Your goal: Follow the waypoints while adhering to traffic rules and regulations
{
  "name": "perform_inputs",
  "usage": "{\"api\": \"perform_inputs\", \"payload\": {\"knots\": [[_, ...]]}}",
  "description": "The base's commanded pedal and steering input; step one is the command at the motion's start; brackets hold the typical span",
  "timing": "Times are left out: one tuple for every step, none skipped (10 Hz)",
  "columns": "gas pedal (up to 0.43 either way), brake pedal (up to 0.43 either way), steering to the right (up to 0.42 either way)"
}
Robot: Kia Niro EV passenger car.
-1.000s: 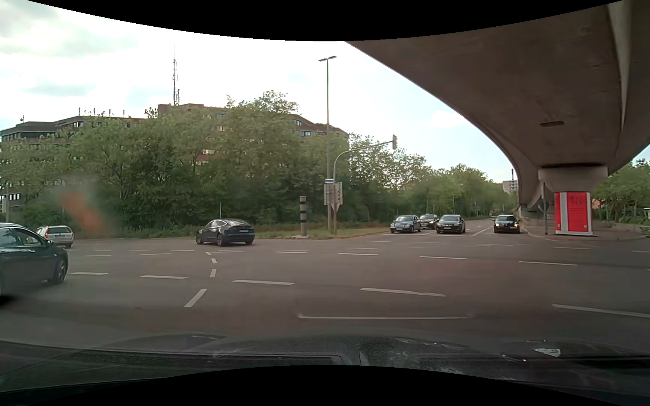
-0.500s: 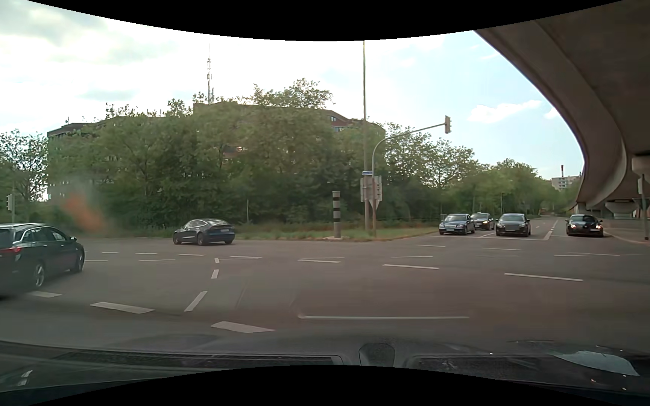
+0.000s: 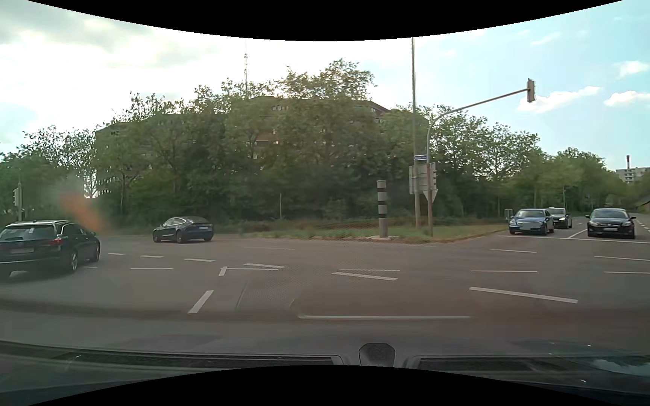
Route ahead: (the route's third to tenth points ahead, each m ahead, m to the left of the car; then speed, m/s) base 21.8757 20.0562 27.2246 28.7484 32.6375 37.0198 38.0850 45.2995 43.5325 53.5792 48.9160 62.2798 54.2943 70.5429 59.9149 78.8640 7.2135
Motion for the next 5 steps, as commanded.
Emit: {"api": "perform_inputs", "payload": {"knots": [[0.110,0.000,-0.140],[0.110,0.000,-0.139],[0.110,0.000,-0.138],[0.110,0.000,-0.138],[0.110,0.000,-0.144]]}}
